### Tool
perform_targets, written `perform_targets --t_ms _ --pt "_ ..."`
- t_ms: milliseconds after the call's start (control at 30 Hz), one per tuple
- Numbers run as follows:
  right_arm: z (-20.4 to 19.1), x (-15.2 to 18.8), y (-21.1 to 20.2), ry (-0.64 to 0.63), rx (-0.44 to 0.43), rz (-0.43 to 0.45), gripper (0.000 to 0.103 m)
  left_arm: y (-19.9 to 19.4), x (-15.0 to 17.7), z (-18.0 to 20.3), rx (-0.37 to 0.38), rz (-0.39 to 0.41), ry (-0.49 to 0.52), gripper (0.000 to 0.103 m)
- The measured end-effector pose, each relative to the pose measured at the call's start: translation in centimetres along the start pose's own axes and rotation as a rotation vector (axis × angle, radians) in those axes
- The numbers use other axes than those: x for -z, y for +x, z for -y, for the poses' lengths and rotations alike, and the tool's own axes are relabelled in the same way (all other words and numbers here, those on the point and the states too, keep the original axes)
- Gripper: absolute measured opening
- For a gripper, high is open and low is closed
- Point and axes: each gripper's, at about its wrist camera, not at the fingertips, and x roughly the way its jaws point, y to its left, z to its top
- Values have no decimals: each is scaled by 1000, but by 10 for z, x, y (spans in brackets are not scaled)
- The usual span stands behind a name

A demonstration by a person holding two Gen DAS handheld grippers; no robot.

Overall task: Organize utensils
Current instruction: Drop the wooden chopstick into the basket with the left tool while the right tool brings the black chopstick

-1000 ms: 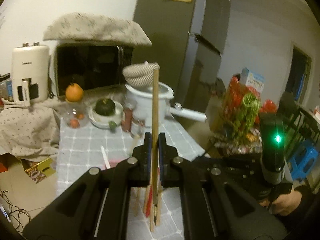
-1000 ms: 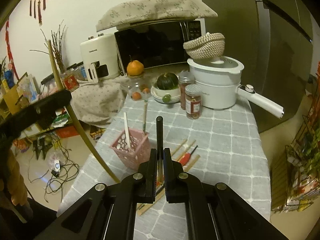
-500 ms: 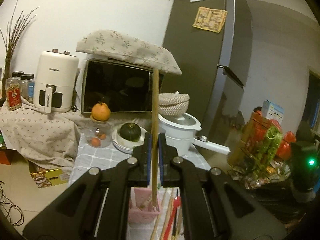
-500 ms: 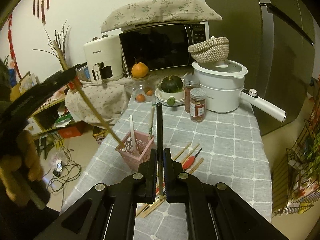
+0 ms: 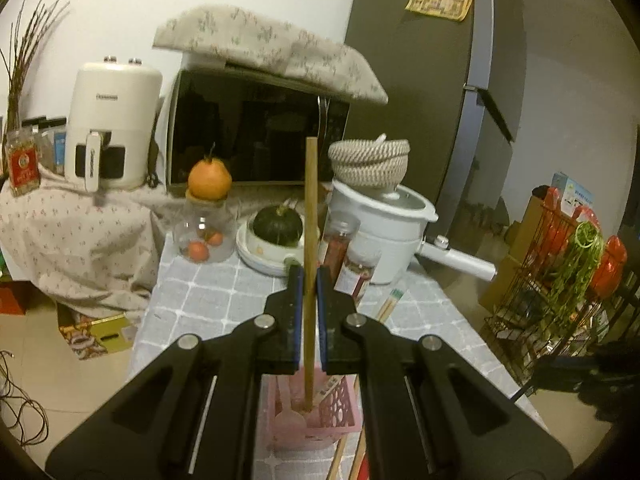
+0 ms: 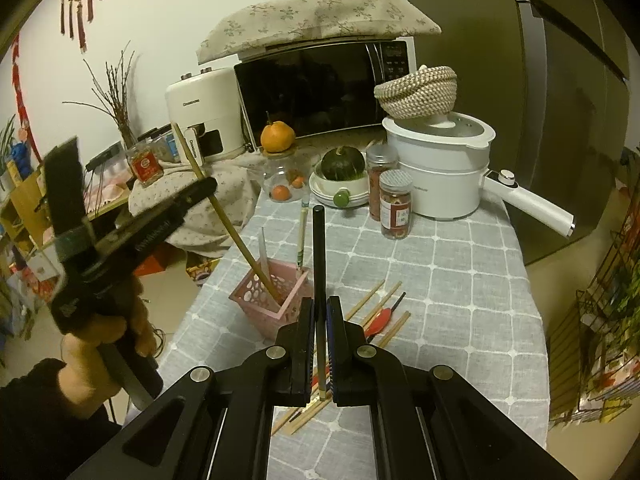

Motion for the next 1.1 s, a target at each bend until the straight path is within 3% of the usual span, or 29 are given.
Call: perform_targets --t_ms 500,600,667,733,867,1100 --pt "3 -1 1 20 -1 0 6 29 13 -7 23 -141 -41 7" --pt "2 -4 -1 21 -4 9 6 30 11 -7 33 -161 -53 23" --pt "0 -7 -2 19 -4 15 6 28 9 -8 43 -169 -69 40" --pt "-3 -13 -4 15 -6 28 6 24 6 -8 49 -174 -76 47" --pt "-9 -30 -11 14 -14 65 6 11 1 -13 27 -211 -91 58" --pt "-16 -67 -17 44 -50 127 6 -6 10 -28 -65 -355 -108 70"
